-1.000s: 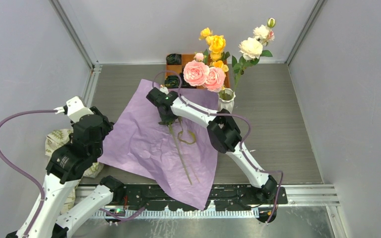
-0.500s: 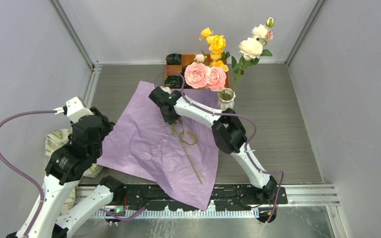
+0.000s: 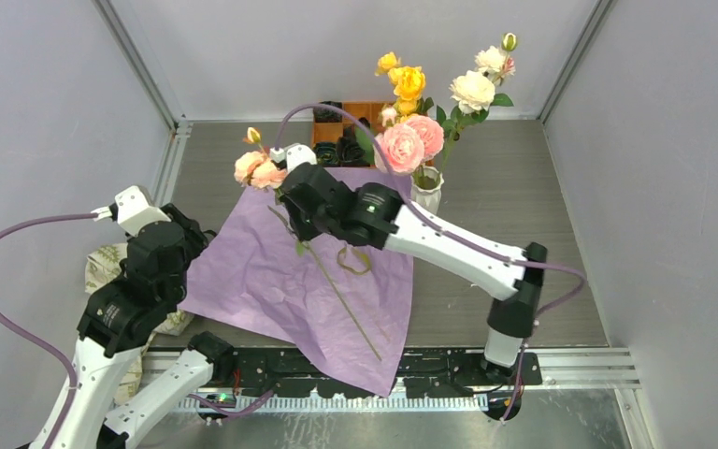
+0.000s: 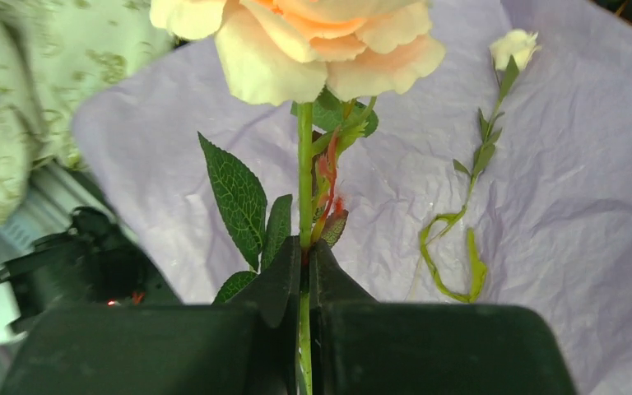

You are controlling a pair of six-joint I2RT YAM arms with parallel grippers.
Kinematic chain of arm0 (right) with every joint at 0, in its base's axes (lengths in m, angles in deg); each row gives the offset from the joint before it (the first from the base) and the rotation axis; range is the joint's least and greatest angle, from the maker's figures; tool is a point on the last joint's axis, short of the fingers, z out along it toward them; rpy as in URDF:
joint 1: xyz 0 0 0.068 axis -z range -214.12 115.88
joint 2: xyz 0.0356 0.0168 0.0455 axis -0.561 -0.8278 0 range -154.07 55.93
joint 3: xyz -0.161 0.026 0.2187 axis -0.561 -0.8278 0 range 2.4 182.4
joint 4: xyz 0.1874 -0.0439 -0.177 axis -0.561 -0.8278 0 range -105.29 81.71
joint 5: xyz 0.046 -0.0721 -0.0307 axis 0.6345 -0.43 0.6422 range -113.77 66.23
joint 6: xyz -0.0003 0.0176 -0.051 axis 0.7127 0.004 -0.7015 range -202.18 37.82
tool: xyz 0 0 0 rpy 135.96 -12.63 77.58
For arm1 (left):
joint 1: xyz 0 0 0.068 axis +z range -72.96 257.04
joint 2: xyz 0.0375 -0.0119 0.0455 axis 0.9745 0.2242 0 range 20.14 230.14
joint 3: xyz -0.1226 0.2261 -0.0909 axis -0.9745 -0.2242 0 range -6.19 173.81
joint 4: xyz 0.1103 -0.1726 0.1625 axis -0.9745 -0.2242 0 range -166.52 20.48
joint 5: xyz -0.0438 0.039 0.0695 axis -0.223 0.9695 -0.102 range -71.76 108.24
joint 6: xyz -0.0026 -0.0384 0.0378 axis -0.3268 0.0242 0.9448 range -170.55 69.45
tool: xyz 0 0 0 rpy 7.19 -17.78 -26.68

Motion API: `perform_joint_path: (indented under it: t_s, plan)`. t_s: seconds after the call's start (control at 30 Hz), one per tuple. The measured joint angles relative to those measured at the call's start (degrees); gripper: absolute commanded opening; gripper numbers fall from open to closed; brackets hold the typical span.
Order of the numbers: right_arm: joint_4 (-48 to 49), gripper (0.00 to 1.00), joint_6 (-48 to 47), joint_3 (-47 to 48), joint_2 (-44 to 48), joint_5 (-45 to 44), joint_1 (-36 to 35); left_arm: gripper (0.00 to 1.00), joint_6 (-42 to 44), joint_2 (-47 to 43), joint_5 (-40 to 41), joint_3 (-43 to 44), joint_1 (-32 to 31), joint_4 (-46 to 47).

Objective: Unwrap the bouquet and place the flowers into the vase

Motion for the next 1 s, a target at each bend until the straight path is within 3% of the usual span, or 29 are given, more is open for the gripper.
perform_joint_path:
  t_s: [0.4, 0.6, 0.8, 1.0]
  plan:
    - [5.6, 0.01, -9.46, -11.17, 29.03, -11.02, -11.61, 0.41, -0.44, -0.02, -0.61, 0.83, 0.0, -0.24]
    - [14.05, 0.01, -17.25, -20.04, 46.53, -19.08, -12.35, 0.41, -1.16, 0.5, -1.7, 0.83, 0.0, -0.2]
    - [26.75, 0.01, -28.85, -27.5, 57.83, -28.44, -12.24, 0.4, -1.64, 1.53, -2.67, 0.81, 0.0, -0.07]
    - [51.47, 0.01, -47.1, -39.65, 60.78, -35.93, -12.15, 0.39, -1.99, 2.62, -4.13, 0.37, 0.0, 0.72]
